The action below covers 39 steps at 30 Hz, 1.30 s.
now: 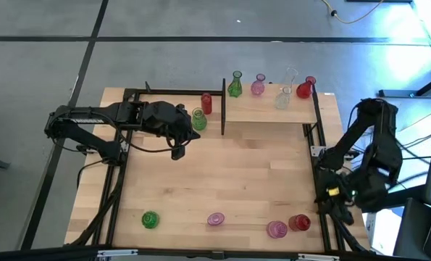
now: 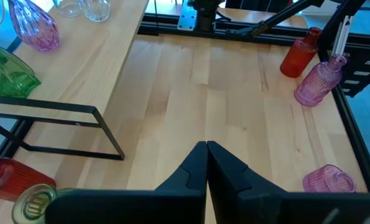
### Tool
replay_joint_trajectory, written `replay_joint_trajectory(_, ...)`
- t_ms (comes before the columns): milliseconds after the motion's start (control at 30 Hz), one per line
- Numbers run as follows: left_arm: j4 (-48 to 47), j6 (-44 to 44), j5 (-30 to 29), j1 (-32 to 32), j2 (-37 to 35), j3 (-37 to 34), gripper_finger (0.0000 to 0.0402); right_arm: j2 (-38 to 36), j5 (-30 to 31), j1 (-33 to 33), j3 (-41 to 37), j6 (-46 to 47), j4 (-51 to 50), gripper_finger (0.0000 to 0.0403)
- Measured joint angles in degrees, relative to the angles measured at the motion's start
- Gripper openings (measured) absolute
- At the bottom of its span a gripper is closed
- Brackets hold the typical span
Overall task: Sort vases onto shelf
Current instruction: Put the bottom red vase on the shelf aligned with the other red vase
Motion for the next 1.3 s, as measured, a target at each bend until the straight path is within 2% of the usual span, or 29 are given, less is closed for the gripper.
replay_joint_trajectory(233, 0.01, 0.0, 0.01, 0.01, 0.0, -0.02, 0.0, 4.72, 3.91, 5.07, -4.76, 6.46, 5.69, 0.0196)
replay_joint_trajectory(533, 0.01, 0.0, 0.01, 0.01, -0.02, -0.04, 0.0, 8.77, 10.65, 7.79, -5.48, 12.76, 4.11, 0.0196)
replay_joint_trajectory(867, 0.01, 0.0, 0.01, 0.01, -0.02, -0.04, 0.0, 14.68, 1.92, 7.66, -5.48, 16.4, 4.8, 0.0196)
replay_joint_trajectory(1000, 0.0, 0.0, 0.01, 0.01, -0.02, -0.04, 0.0, 15.72, 1.55, 7.64, -5.59, 17.16, 4.95, 0.0196)
replay_joint_trajectory(1167, 0.0, 0.01, -0.01, 0.0, -0.02, -0.04, 0.0, 15.82, 0.58, 7.3, -9.72, 20.1, 10.7, 0.0196)
replay_joint_trajectory(1300, 0.01, 0.0, 0.0, 0.0, -0.02, -0.04, 0.0, 15.79, 0.5, 7.23, -11.75, 22.38, 11.74, 0.0215)
